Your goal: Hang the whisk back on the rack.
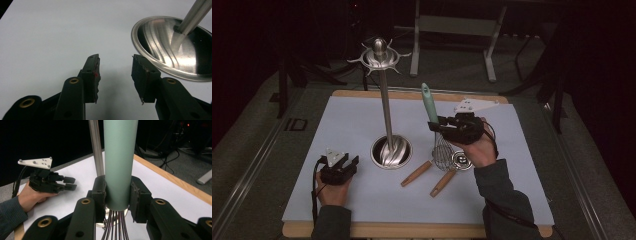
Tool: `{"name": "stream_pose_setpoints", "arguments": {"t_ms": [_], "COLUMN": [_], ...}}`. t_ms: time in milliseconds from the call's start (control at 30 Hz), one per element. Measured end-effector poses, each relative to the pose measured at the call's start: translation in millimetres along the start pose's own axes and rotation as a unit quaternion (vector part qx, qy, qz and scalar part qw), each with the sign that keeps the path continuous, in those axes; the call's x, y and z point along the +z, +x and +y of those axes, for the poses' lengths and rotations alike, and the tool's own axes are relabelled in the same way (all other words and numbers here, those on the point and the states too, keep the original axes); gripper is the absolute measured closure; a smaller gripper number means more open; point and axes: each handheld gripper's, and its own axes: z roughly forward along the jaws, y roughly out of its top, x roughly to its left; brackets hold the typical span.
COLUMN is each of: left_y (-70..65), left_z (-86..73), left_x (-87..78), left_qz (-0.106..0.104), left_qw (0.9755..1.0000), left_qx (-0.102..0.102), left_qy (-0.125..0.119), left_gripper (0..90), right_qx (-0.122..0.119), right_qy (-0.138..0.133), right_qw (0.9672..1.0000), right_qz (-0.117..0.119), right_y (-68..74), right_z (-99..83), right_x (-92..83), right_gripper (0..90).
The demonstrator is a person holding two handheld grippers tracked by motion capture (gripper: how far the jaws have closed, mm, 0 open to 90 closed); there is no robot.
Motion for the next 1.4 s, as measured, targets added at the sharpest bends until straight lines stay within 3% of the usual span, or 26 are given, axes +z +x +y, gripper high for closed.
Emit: {"name": "stream_pose_setpoints", "arguments": {"t_ms": [900,1400], "left_y": [-0.7,-0.8], "left_z": [0.0,0.0], "left_x": [0.0,0.0], "left_qz": [0.001,0.002], "left_qw": [1.0000,1.0000], "left_qx": [0.002,0.003], "left_qy": [0.000,0.000], "left_gripper": [58.0,58.0], "right_qx": [-0.039,-0.057], "right_qy": [-0.053,-0.057], "right_qw": [0.9969,0.9946], "right_qz": [0.043,0.066], "right_y": [13.5,27.1], "right_z": [40.5,52.6], "right_x": [1.9,6.5], "right_gripper": [69.2,69.2]}}
